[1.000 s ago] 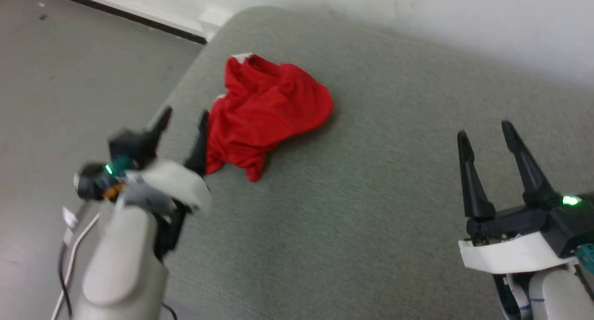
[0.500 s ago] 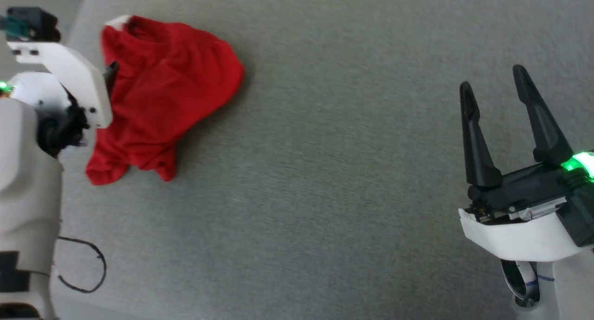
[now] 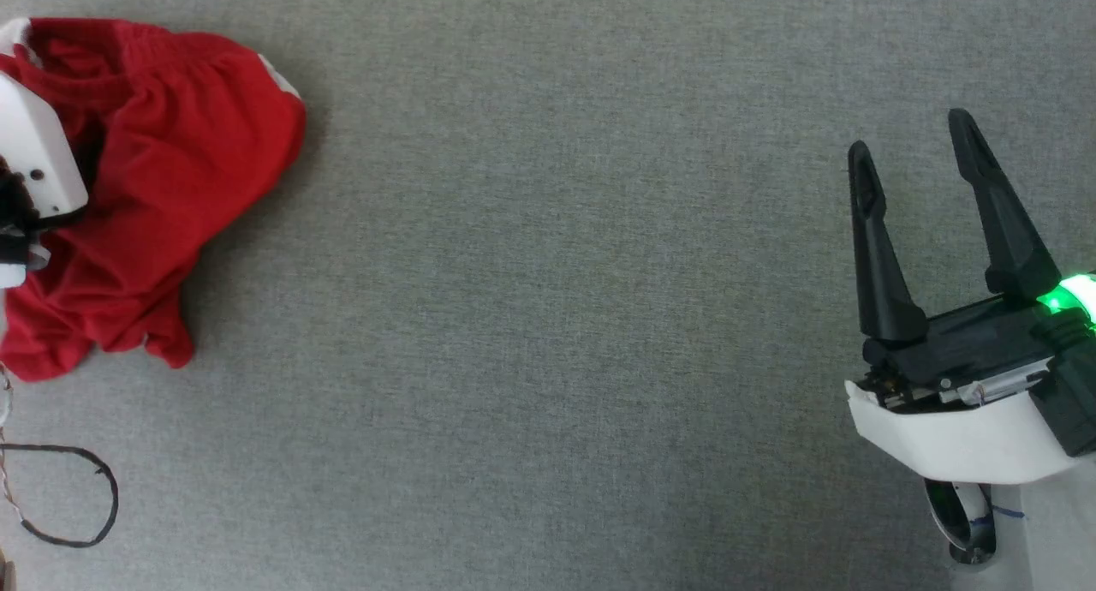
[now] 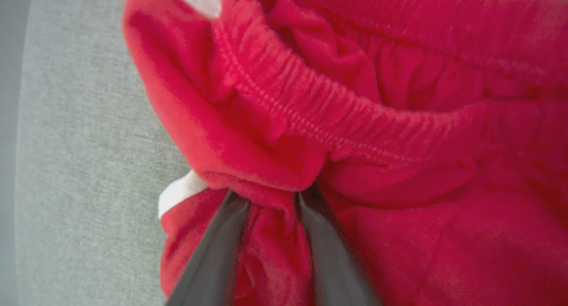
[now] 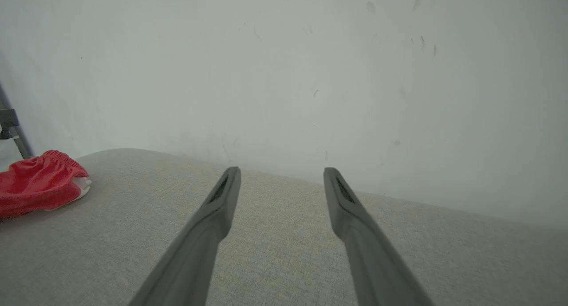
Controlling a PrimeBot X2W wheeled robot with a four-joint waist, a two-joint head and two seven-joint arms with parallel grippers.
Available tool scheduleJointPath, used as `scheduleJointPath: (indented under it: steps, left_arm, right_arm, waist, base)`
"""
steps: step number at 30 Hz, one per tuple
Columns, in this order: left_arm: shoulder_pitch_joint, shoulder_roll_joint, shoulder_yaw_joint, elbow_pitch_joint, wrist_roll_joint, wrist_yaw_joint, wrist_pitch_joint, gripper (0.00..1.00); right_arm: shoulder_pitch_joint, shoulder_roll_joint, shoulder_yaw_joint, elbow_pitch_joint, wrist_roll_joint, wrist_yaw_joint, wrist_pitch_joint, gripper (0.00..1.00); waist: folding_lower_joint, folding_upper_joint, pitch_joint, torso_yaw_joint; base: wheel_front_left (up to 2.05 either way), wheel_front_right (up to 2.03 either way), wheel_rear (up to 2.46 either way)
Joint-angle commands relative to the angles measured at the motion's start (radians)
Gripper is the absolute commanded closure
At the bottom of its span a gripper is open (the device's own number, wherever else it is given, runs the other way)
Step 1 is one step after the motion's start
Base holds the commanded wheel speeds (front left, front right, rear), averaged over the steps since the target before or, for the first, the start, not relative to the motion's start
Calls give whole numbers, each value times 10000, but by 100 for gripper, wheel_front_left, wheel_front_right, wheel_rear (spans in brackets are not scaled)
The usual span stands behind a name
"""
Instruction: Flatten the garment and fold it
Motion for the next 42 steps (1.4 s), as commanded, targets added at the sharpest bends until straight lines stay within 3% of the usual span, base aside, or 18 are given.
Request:
scheduleJointPath:
  steps: [1,10,16,18,26,34,42]
  left_arm:
    - [572,-589,-276,321,-70,-67,33,100]
    - [731,58,-533,8,2,-68,-2010,100]
    - [385,592,-821,-625,701,-68,-4198,100]
    - [282,491,-941,-914,925,-62,-4874,100]
    - [220,-507,-1674,-2446,1619,157,-6537,100]
    - [752,-1772,-2846,-4213,2686,827,-7943,100]
    - [2729,-3899,-5026,-4515,3237,1114,-8546,100]
  right_arm:
    - [-130,31,-40,-44,-117,-19,-45,0]
    - [14,25,-149,420,-32,-19,-46,0]
    - [502,136,-443,779,118,-19,-46,0]
    - [748,200,-572,805,153,-19,-46,0]
    - [1603,334,-800,957,284,-19,-46,0]
    - [1851,344,-948,844,636,-19,-46,0]
    - [1840,345,-1381,645,1019,-19,-46,0]
  waist:
    - [4,-1,30,-34]
    - [4,-1,-1416,242]
    - [4,-1,-2994,284]
    - [4,-1,-3478,272]
    - [4,-1,-4974,-181]
    - [4,-1,-5507,-1113]
    - [4,-1,-5139,-2092]
  base:
    - [0,0,0]
    - [0,0,0]
    - [0,0,0]
    - [0,0,0]
    - [0,0,0]
    - [0,0,0]
    - [0,0,0]
